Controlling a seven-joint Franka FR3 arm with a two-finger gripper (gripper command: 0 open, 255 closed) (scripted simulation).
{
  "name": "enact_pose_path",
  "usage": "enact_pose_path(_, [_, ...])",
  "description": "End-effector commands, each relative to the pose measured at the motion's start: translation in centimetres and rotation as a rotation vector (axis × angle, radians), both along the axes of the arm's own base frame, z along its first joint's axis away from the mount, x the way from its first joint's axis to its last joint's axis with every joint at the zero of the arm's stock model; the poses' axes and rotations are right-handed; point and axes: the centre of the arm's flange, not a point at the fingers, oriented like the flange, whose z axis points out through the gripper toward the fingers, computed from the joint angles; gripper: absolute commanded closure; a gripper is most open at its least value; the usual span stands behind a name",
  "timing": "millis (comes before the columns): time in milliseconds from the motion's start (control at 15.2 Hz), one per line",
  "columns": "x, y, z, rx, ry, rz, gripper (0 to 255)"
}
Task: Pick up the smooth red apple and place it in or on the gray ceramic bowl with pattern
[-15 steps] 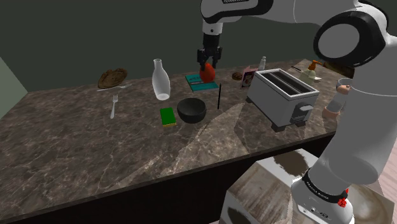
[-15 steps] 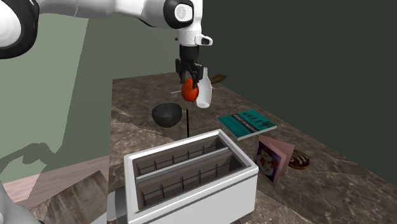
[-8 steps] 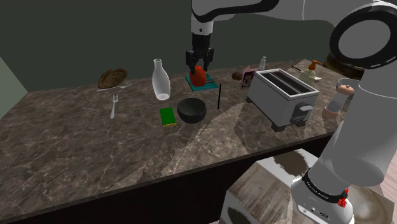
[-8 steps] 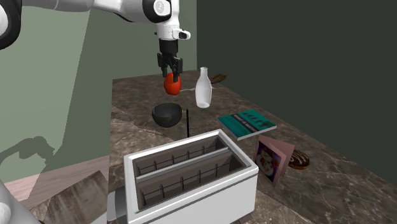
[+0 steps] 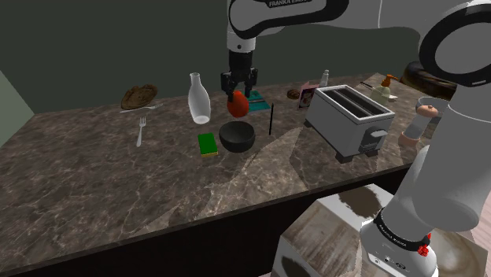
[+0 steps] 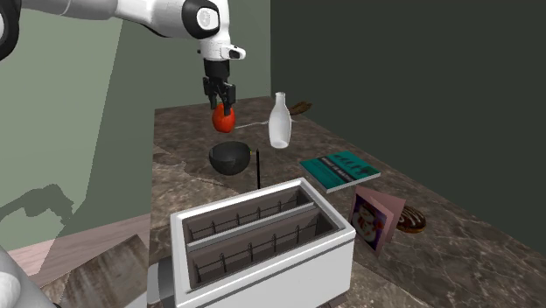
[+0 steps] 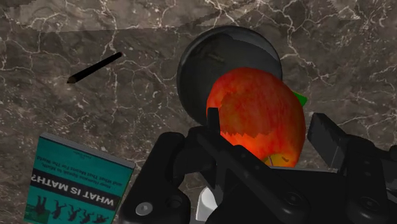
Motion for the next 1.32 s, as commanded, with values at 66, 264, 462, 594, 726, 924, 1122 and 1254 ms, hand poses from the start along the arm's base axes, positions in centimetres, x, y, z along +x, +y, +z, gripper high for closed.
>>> enact_pose_path(66, [-0.1, 0.0, -1.6, 0.0, 0.0, 0.0, 255])
enact_pose_path(264, [-0.1, 0.0, -3.1, 0.0, 0.0, 0.0, 255])
enact_pose_path(462, [-0.1, 0.0, -4.7, 0.0, 0.0, 0.0, 255])
enact_pose_path(594, [-0.1, 0.0, -5.8, 0.0, 0.0, 0.0, 255])
enact_pose_path(726, [-0.1, 0.0, -6.8, 0.0, 0.0, 0.0, 255])
enact_pose_path(924, [-0.1, 0.0, -8.1, 0.0, -0.001, 0.0, 255])
enact_pose_path(1122, [-0.1, 0.0, -8.1, 0.0, 0.0, 0.0, 255])
enact_pose_path(1254, [-0.1, 0.0, -8.1, 0.0, 0.0, 0.0, 255])
